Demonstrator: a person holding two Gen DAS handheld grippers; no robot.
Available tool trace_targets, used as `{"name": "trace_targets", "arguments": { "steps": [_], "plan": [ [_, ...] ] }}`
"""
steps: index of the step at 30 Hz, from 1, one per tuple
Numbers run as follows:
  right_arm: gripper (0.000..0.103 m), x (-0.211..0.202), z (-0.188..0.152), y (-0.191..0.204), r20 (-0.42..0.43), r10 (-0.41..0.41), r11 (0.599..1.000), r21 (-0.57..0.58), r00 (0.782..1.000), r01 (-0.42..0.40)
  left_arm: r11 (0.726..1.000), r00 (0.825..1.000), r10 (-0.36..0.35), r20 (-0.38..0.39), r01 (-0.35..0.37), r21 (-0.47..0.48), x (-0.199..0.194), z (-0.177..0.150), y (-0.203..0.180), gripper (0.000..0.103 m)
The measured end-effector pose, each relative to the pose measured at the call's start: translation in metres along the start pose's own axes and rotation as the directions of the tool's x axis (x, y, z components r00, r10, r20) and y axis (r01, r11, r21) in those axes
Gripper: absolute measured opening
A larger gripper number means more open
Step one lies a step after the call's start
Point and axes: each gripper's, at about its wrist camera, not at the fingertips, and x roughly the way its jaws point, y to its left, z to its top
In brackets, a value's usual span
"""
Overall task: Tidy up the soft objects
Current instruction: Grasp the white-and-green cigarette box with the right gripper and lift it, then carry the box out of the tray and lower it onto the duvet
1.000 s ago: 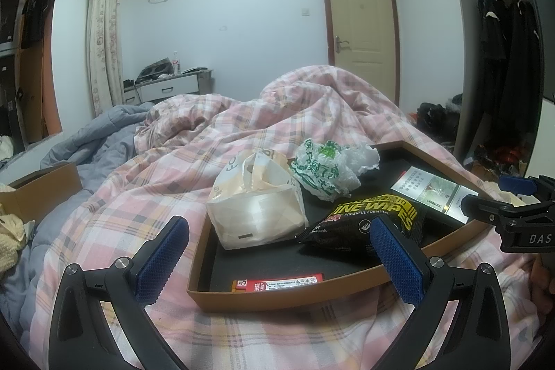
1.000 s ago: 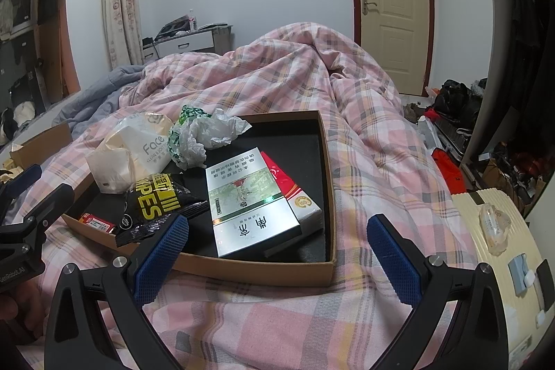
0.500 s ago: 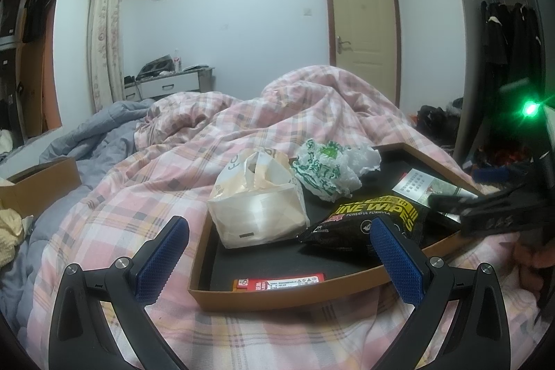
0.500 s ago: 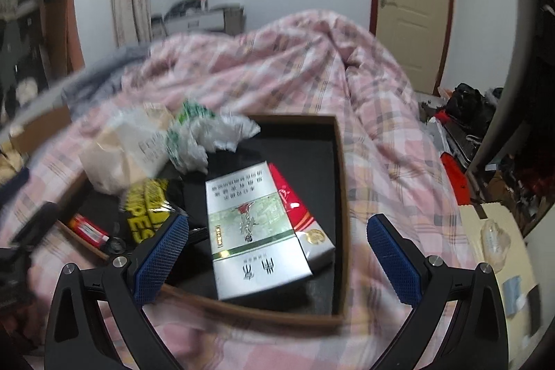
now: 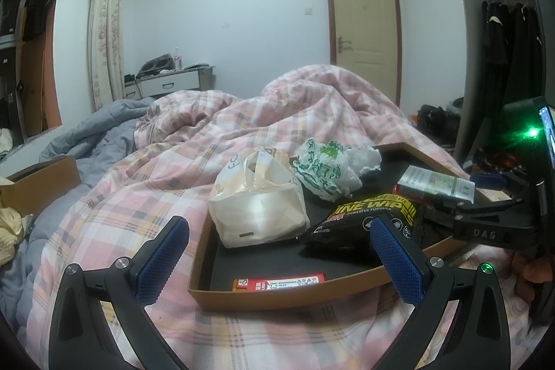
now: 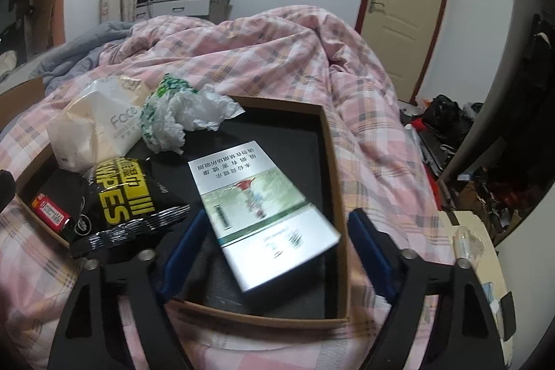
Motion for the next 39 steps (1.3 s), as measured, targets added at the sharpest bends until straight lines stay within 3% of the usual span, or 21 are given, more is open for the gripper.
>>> {"name": "trace_targets", "arguments": {
  "steps": [7,12,17,23,31,39],
  "plan": [
    [0.062,-0.007,-0.002,-0.011,0.054,0.042,0.997,0.058,0.998,-0.045,1.0,1.0,0.0,0.0,0.0,-0.001,0.0,0.0,0.001,0.103],
    [0.061,-0.02,-0.004,-0.011,0.134,0.053,0.996,0.062,0.99,-0.062,1.0,1.0,-0.001,-0.001,0.001,-0.002,0.0,0.0,0.001,0.103],
    [0.061,-0.021,-0.003,-0.013,0.159,0.092,0.992,0.069,0.983,-0.104,1.0,1.0,-0.001,-0.001,0.001,-0.002,0.0,0.001,0.002,0.103],
    [0.06,-0.039,-0.008,-0.014,0.215,0.187,0.979,0.044,0.959,-0.201,1.0,1.0,-0.002,-0.003,0.002,-0.004,0.0,0.001,0.002,0.103],
    [0.056,-0.064,-0.027,0.007,0.116,0.331,0.942,-0.099,0.936,-0.321,1.0,1.0,-0.002,-0.004,0.002,-0.007,-0.001,0.0,0.002,0.103],
    [0.056,-0.054,-0.041,0.004,-0.003,0.332,0.941,-0.077,0.943,-0.331,1.0,1.0,-0.002,-0.006,0.002,-0.007,-0.002,0.0,0.0,0.103]
  ]
}}
